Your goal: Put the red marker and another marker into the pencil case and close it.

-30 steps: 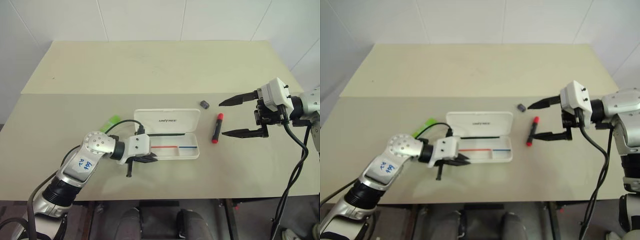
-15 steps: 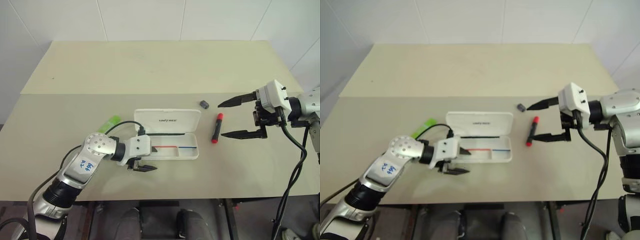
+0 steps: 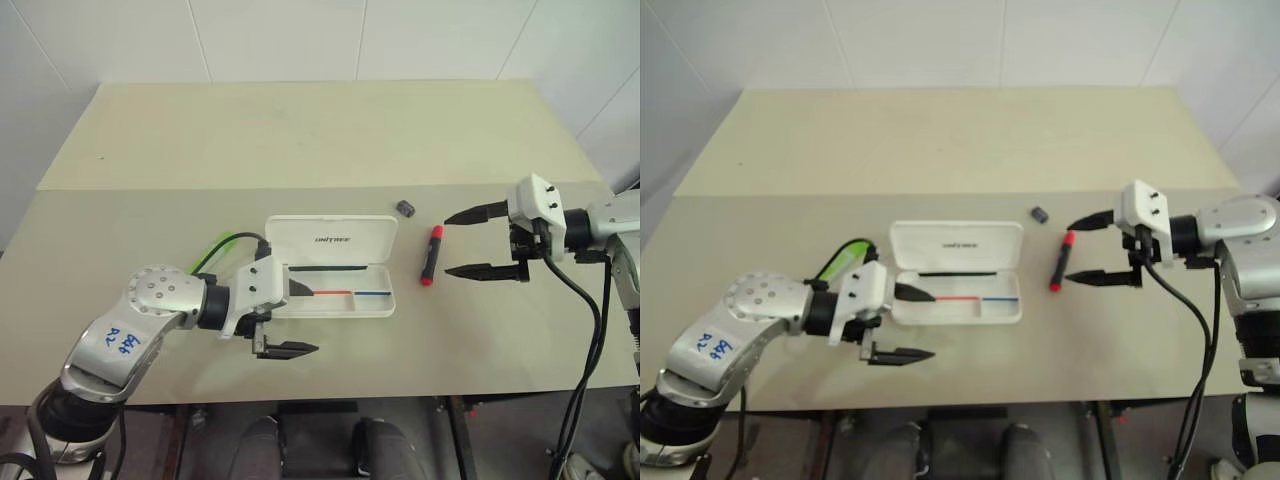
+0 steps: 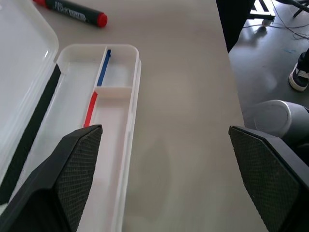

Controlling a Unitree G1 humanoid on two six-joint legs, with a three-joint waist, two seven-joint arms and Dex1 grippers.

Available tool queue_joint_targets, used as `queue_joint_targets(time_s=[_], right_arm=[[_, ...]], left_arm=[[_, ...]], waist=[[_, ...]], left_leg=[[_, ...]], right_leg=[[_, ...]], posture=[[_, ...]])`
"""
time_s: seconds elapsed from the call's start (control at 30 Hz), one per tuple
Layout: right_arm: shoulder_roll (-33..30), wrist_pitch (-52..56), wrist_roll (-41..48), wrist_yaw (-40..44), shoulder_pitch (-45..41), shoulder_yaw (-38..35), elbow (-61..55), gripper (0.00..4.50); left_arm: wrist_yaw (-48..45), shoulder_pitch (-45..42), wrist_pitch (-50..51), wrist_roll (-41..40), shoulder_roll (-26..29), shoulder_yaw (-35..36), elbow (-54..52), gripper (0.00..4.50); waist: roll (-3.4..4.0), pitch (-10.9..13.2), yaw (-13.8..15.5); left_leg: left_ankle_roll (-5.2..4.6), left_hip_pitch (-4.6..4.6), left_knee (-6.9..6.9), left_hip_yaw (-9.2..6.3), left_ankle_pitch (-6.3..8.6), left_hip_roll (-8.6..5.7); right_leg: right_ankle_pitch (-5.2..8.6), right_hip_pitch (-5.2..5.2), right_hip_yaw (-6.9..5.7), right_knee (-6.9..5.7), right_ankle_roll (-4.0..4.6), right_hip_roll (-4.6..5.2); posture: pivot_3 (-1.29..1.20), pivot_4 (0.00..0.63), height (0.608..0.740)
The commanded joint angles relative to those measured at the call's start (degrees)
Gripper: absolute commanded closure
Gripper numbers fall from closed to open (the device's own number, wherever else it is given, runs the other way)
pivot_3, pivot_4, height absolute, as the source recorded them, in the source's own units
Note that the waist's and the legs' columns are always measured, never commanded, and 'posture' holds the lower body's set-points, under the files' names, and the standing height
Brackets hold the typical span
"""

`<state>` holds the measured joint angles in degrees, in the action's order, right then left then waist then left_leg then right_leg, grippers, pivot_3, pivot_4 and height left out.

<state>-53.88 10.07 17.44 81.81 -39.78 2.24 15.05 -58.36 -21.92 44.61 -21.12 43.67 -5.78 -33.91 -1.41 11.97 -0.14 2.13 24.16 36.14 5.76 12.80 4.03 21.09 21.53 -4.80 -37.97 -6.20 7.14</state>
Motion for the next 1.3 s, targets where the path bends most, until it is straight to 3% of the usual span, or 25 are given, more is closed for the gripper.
queue_joint_targets(time_s=[0.03, 0.23, 0.33, 0.57, 0.7, 1.1, 1.3], right_arm=[[1.84, 5.97, -3.49, -7.96, -0.91, 0.45, -0.04, 0.00], [7.54, 27.01, -6.20, -25.08, -4.60, -0.77, -2.05, 0.00], [9.77, 38.64, -5.78, -32.89, -7.46, -3.25, -3.76, 0.00], [16.07, 56.73, -7.50, -48.27, -7.34, -5.07, -10.73, 0.00], [19.04, 64.03, -7.07, -52.81, -5.59, -6.04, -14.62, 0.00], [25.17, 69.06, -6.50, -59.28, -2.51, -5.99, -16.99, 0.00], [25.31, 68.06, -6.38, -59.71, -1.70, -5.04, -16.79, 1.90]], left_arm=[[0.91, 0.98, 2.51, -3.99, 3.34, 7.64, -4.26, 0.02], [0.94, 1.42, 7.78, -15.04, 8.49, 26.35, -5.04, 0.02], [0.22, 2.97, 9.40, -21.53, 9.72, 31.81, -7.05, 0.02], [3.95, 6.91, 8.77, -23.73, 11.79, 33.17, -7.39, 0.02], [5.16, 8.21, 8.00, -24.47, 12.00, 33.10, -7.41, 0.02], [6.72, 8.93, 6.54, -26.51, 13.51, 32.85, -7.32, 0.02], [9.27, 7.84, 6.13, -27.62, 13.09, 31.53, -7.92, 0.00]], waist=[[0.00, 0.00, 0.02], [0.00, 0.00, -0.07], [-0.01, 0.00, -0.03], [-0.07, -0.04, 0.03], [-0.07, -0.04, 0.05], [-0.08, -0.06, -0.03], [-0.30, -0.19, -0.05]], left_leg=[[0.00, 0.01, 0.00, -0.02, 0.00, 0.01], [0.02, 0.02, -0.06, -0.02, 0.00, 0.02], [0.04, 0.04, -0.06, -0.03, 0.02, 0.02], [0.06, 0.02, -0.10, -0.02, 0.03, 0.02], [0.06, 0.03, -0.14, 0.01, 0.03, 0.01], [0.06, 0.01, -0.19, 0.06, 0.04, 0.02], [0.05, 0.00, -0.19, 0.06, 0.05, 0.02]], right_leg=[[0.00, 0.00, -0.01, 0.00, 0.00, -0.01], [0.00, 0.03, 0.02, 0.04, 0.01, -0.03], [0.00, 0.03, 0.03, 0.03, 0.01, -0.02], [0.00, 0.03, 0.04, 0.04, 0.01, -0.04], [0.00, 0.06, 0.08, 0.04, 0.01, -0.04], [0.00, 0.09, 0.14, 0.04, 0.01, -0.06], [0.00, 0.08, 0.15, 0.05, 0.01, -0.07]], posture=[[0.00, 0.150, 0.740], [0.00, 0.150, 0.740], [0.00, 0.150, 0.740], [0.00, 0.150, 0.740], [0.00, 0.150, 0.740], [0.00, 0.150, 0.740], [0.00, 0.150, 0.740]])
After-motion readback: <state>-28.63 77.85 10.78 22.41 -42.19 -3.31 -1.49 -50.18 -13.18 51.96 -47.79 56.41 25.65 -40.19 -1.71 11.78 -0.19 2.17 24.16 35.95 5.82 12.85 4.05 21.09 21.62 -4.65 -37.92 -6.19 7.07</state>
